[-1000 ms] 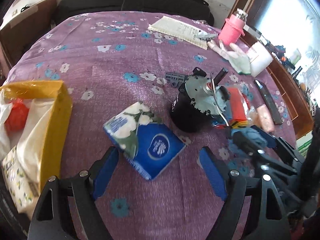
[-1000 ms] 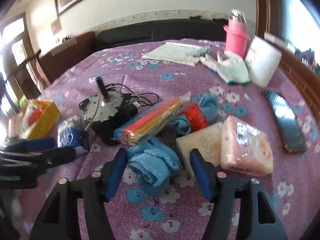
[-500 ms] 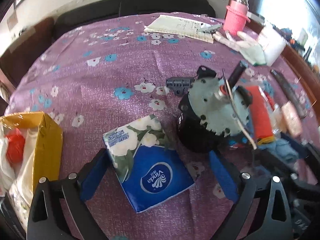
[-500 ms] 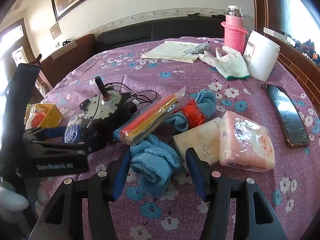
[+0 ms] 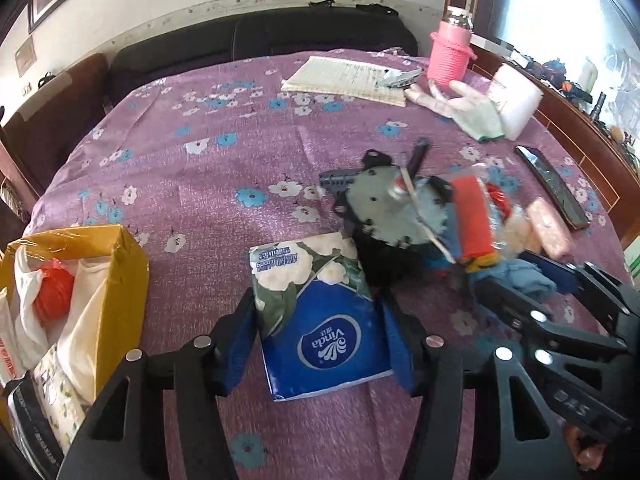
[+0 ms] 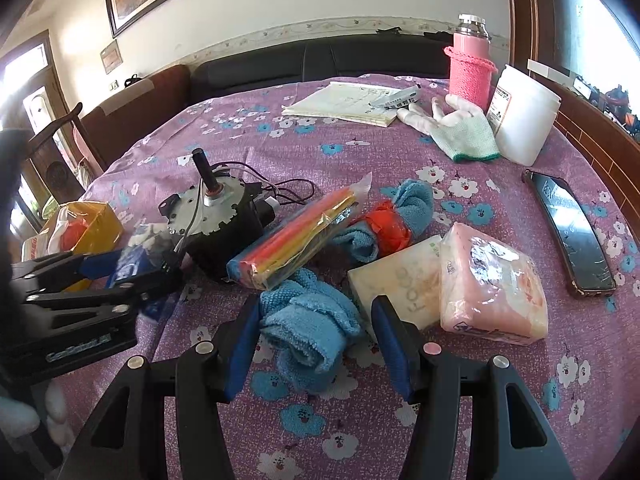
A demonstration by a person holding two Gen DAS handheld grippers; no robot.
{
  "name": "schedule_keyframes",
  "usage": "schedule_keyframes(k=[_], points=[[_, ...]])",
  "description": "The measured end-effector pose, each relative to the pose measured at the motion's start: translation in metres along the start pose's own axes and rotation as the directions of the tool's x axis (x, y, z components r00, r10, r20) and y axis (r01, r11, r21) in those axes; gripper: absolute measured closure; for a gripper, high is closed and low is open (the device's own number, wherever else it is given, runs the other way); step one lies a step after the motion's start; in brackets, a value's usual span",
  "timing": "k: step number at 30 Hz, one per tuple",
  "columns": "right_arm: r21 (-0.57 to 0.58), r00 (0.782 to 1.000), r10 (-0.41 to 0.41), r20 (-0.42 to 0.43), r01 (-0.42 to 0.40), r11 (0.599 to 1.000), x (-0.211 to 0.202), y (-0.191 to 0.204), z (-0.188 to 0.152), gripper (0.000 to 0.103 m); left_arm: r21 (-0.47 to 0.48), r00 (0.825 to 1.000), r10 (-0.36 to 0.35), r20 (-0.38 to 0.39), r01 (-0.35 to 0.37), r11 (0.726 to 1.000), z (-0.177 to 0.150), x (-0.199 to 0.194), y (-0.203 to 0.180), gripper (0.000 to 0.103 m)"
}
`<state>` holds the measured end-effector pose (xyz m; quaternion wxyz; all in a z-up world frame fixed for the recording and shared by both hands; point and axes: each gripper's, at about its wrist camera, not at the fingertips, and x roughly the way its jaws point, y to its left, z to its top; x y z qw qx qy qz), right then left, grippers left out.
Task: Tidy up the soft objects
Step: 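Grasp the blue Vinda tissue pack with the left gripper while the right grasps the blue towel, then place the tissue pack in the tray with the left gripper while the right drops the blue towel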
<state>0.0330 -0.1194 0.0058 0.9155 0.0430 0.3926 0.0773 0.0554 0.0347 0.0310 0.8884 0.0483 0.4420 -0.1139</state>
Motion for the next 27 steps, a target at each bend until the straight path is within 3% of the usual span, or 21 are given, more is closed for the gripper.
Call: schedule_keyframes(k=[11,16,19,27], points=[[0.023,1.0,-0.006,0.008,0.006,1.0,-0.001,-0.004,-0.001,0.047,0.025,0.999,-0.008,0.032,0.008,1.0,-0.03,-0.052,-0.005,0.046],[-0.057,0.997,-0.074,-0.026,0.073,0.996,0.005,0.011,0.0,0.047,-0.007,0.998,-0.018,0.054,0.019,1.0,-0.046,-0.083,0.007,0.046],[-0.128,0.989,-0.145,-0.035,0.139,0.982,0.004,0.024,-0.004,0.056,-0.021,0.997,-0.02,0.079,0.022,1.0,-0.057,-0.102,0.014,0.046],[-0.147,0.995,-0.101,-0.005,0.099,0.984,-0.055,0.042,-0.039,0.058,-0.12,0.992,-0.041,0.123,0.056,0.991,-0.096,-0.136,0.051,0.046]])
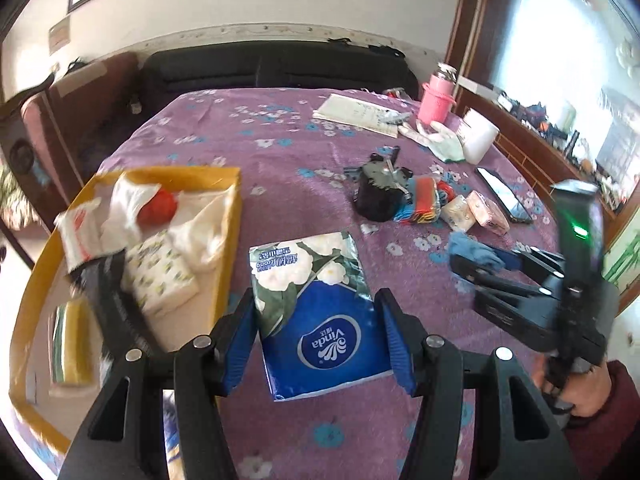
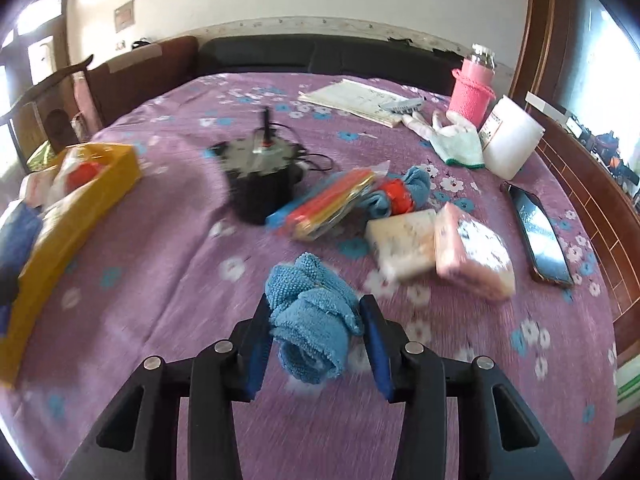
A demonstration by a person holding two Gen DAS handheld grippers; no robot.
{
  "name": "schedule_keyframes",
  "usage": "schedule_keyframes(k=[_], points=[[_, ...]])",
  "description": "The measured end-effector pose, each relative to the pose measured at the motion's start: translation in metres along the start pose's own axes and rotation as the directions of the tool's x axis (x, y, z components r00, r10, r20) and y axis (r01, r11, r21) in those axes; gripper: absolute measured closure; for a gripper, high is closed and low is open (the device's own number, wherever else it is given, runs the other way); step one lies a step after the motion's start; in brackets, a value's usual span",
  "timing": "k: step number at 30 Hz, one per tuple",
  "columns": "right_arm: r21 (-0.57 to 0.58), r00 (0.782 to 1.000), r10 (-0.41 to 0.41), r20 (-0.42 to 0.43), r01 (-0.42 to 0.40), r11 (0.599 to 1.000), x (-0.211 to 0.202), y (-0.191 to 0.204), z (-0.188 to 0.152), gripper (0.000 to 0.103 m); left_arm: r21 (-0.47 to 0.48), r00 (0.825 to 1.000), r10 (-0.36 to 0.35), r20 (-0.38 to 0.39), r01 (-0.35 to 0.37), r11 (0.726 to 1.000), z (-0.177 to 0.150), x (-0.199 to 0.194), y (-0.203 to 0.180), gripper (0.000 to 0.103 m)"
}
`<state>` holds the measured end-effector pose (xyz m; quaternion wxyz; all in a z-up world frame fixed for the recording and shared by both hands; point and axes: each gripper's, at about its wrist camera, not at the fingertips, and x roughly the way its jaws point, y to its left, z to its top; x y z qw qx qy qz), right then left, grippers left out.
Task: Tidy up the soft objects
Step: 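Place the tissue pack in the tray with the left gripper while the right drops the blue towel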
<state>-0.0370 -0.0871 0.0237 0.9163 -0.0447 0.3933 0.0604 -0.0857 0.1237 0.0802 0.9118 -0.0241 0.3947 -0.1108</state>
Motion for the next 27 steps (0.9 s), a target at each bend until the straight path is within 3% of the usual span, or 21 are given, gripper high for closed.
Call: schedule_keyframes(k=[6,11,23,27], points=[[-0.012,0.998,0.059,0.028,-0.059,0.998,-0.045,0.015,-0.014,0.057,-0.107,1.0,-0.012,0.012,0.013,0.994,-0.028,-0.021,0.044,0.046],[-0.031,0.993,0.114,0.04,-0.113,0.993,-0.063,0.042,-0.009,0.057,-0.189,0.999,0.028,0.034,-0.021,0.982,-0.043,-0.043,0.087,0.045],[-0.119,0.967,0.253,-0.007,-0.252,0.96,-0.059,0.13,0.003,0.057,-0.346,0.988,0.152,0.027,-0.134,0.929,-0.068,-0.067,0.184,0.045],[-0.119,0.942,0.332,-0.042,-0.335,0.935,-0.057,0.156,0.01,0.057,-0.362,0.986,0.167,0.015,-0.15,0.92,-0.068,-0.061,0.201,0.045]])
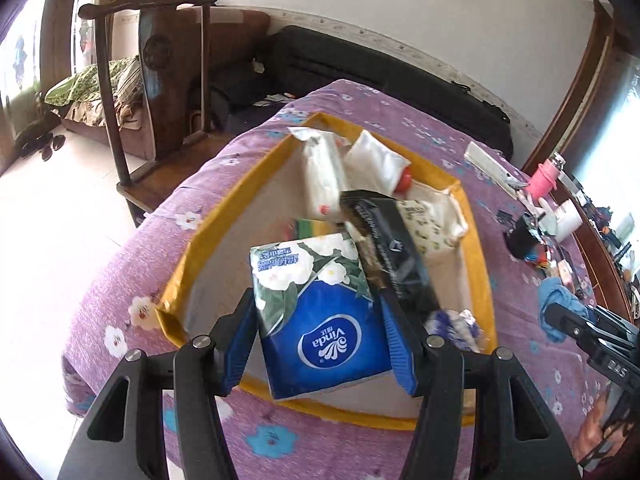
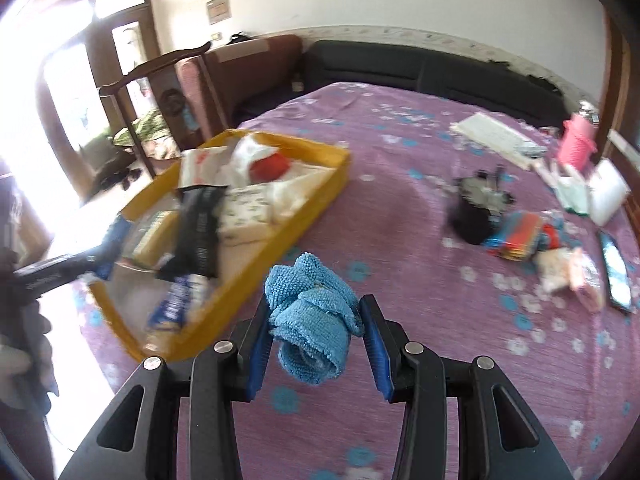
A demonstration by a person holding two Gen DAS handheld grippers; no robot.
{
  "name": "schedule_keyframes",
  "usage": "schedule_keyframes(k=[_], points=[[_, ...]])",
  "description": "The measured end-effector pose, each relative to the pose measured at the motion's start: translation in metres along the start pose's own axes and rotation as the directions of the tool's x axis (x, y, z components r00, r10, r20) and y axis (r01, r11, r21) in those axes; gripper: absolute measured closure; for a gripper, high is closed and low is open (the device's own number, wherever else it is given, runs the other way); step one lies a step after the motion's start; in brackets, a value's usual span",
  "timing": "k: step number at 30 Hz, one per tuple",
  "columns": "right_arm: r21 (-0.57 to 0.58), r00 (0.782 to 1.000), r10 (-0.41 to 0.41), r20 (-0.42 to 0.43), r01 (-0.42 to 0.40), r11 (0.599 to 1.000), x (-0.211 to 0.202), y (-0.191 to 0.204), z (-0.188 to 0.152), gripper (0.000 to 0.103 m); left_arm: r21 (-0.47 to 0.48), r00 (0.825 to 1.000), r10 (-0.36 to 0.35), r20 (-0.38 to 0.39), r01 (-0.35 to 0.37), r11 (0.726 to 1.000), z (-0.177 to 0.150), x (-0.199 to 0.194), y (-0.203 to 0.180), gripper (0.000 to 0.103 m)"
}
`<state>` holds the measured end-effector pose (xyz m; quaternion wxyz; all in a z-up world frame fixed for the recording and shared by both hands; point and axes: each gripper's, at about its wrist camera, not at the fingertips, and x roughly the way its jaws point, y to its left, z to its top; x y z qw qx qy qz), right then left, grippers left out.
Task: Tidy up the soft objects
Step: 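Place the tissue pack in the tray with the left gripper while the right drops the blue towel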
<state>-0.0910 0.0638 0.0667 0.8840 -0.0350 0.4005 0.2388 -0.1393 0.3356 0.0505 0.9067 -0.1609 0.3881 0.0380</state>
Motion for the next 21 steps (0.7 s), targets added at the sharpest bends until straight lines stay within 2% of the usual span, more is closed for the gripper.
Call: schedule_keyframes(k=[7,12,15,18,20,21], points=[[-0.013,0.986,0.153,-0.061,-0.154,0.988,0.029,0.049,0.016,0.056,0.007,0.999,0.035,-0.018,-0.035,0.999,0.021,0.023,0.013,0.045],[-0.056,0.975,0.2,-0.097,-0.206,0.977,0.05,0.083,0.022,0.056,-0.009,0.999,0.043,-0.028,-0.043,0.999,0.03,0.032,0.017,0.043],[-0.096,0.971,0.209,-0.119,-0.221,0.971,0.062,0.104,0.023,0.056,-0.019,0.999,0.031,-0.011,-0.031,0.999,0.029,0.026,0.018,0.033],[-0.148,0.971,0.198,-0.135,-0.217,0.965,0.072,0.122,0.022,0.056,-0.023,1.0,0.02,0.004,-0.02,1.0,0.028,0.019,0.019,0.031],[-0.176,0.973,0.184,-0.14,-0.207,0.962,0.079,0.13,0.02,0.055,-0.02,0.999,0.041,0.015,-0.04,0.999,0.027,0.014,0.019,0.024],[-0.188,0.975,0.174,-0.139,-0.199,0.962,0.083,0.134,0.019,0.055,-0.018,0.999,0.047,0.028,-0.047,0.999,0.026,0.009,0.02,0.024]])
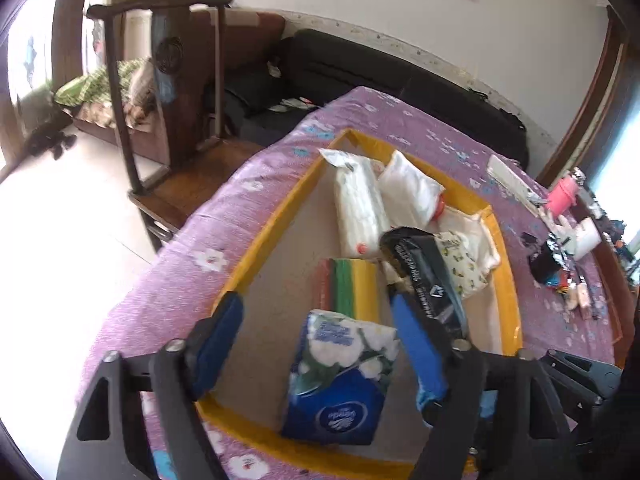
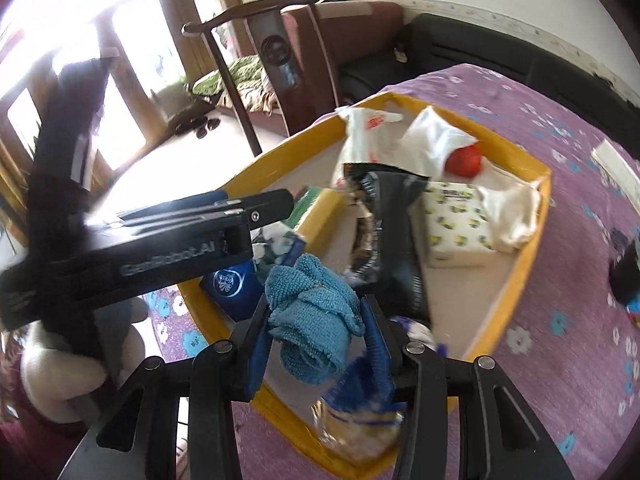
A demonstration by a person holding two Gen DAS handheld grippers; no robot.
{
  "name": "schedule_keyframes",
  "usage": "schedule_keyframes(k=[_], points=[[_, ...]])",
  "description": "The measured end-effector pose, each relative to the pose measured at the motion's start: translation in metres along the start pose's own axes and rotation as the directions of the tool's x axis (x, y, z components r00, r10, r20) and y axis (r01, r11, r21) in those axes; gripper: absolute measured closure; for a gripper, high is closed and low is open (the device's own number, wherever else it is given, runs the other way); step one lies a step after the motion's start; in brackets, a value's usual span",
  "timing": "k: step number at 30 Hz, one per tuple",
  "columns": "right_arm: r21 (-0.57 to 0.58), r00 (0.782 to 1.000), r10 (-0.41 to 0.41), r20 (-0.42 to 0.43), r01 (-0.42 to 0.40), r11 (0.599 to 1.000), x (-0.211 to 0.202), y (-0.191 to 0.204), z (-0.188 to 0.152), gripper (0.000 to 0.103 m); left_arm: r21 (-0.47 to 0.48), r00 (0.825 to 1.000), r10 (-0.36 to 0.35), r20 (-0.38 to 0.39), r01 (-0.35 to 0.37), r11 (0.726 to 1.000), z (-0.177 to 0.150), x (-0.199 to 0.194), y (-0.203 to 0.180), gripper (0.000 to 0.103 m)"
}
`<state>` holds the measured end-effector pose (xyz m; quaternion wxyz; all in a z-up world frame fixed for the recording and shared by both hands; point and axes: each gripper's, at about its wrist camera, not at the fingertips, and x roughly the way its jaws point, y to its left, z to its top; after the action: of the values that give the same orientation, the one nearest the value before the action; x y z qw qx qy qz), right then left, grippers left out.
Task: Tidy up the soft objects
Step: 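Place the tissue pack in the tray with the left gripper while the right drops the blue towel, then withdraw both open grippers from the tray toward the remaining items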
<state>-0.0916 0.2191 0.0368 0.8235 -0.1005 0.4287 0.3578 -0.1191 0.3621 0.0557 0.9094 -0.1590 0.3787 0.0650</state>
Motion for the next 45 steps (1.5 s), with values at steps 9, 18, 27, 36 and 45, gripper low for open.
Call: schedule_keyframes(k=[9,18,27,36,45], points=[[-0.027,0.998,-0.053,0.029,0.054,0.998,0.0,0.002,-0.001,0.03,0.031,0.998,0.03,0.053,-0.032,0.999,-0.005,-0.026,-0.008,0.017],[0.022,0.995,-0.076,0.069,0.074,0.997,-0.035,-0.009,-0.017,0.027,0.094,0.996,0.042,0.085,-0.05,0.994,-0.015,-0.047,-0.03,0.017],[0.113,0.991,-0.102,0.091,0.092,0.989,-0.068,-0.04,-0.05,0.025,0.162,0.996,0.041,0.077,-0.053,0.985,-0.032,-0.063,-0.061,0.017],[0.232,0.984,-0.131,0.12,0.101,0.968,-0.104,-0.082,-0.087,0.025,0.225,0.998,0.021,0.051,-0.032,0.974,-0.052,-0.07,-0.104,0.016],[0.344,0.975,-0.165,0.152,0.104,0.933,-0.142,-0.12,-0.133,0.024,0.32,0.999,-0.002,0.036,-0.009,0.947,-0.077,-0.082,-0.154,0.016]])
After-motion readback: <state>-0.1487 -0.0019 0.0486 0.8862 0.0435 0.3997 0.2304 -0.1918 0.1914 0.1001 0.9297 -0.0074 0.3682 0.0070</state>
